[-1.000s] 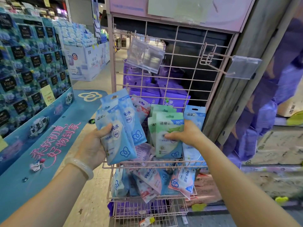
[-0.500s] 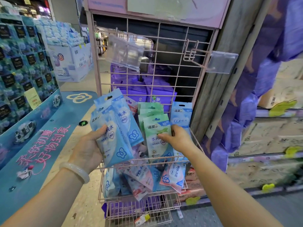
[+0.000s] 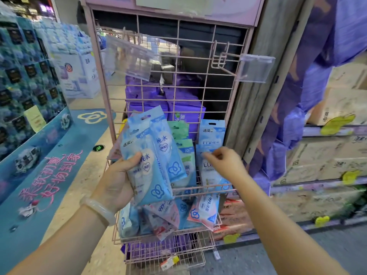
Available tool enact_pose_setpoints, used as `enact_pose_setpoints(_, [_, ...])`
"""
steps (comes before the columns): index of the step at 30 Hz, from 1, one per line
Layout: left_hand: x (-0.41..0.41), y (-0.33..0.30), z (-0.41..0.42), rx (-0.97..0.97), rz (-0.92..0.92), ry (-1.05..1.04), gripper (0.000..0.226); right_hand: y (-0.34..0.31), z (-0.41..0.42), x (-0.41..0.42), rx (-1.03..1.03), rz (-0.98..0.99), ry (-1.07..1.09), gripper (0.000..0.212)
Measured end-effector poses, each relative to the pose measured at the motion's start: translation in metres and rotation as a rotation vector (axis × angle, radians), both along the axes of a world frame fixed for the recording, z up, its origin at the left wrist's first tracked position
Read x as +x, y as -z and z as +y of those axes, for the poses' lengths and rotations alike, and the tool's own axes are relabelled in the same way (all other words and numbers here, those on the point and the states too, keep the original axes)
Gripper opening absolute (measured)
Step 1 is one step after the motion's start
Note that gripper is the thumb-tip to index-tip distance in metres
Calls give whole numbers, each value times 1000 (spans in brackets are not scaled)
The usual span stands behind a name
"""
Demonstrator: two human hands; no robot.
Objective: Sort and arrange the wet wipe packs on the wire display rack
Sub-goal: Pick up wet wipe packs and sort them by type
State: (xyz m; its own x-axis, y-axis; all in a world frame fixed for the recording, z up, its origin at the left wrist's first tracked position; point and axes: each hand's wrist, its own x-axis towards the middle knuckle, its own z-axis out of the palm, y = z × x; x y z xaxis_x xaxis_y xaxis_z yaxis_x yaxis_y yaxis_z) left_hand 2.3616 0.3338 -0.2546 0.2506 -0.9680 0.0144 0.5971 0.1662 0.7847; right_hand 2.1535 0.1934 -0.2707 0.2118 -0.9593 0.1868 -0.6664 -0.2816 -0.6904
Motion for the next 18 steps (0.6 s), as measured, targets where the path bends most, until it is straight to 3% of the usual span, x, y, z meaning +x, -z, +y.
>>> enact_pose_setpoints(2, [-2, 4, -2, 12, -17, -2, 54, -9, -12, -19, 44, -229, 118, 36])
enact_pose_setpoints(4, [-12, 4, -5, 54, -30, 8, 33, -19, -15, -30, 344, -650, 4, 49])
enact_pose_setpoints(5, [-20, 3, -7, 85, -41, 5, 20, -26, -12, -34, 499, -769, -117, 57])
enact_pose_setpoints(7, [-43, 1, -17, 119, -52, -32, 22, -32, -7, -39, 632, -759, -346, 65])
enact_pose_setpoints(9, [-71, -2, -33, 146, -81, -101, 22, -29, 0, -38, 548, -619, -510, 41])
enact_pose_setpoints(12, [-113, -8, -56, 195, -142, -161, 19, -21, 2, -41, 299, -507, -424, 25])
enact_pose_setpoints(16, [-144, -11, -93, 276, -121, -166, 29, -20, -15, -61, 310, -707, -288, 10])
enact_pose_setpoints(18, [-149, -8, -111, 310, -204, -217, 32, -18, -25, -61, 298, -651, -210, 10])
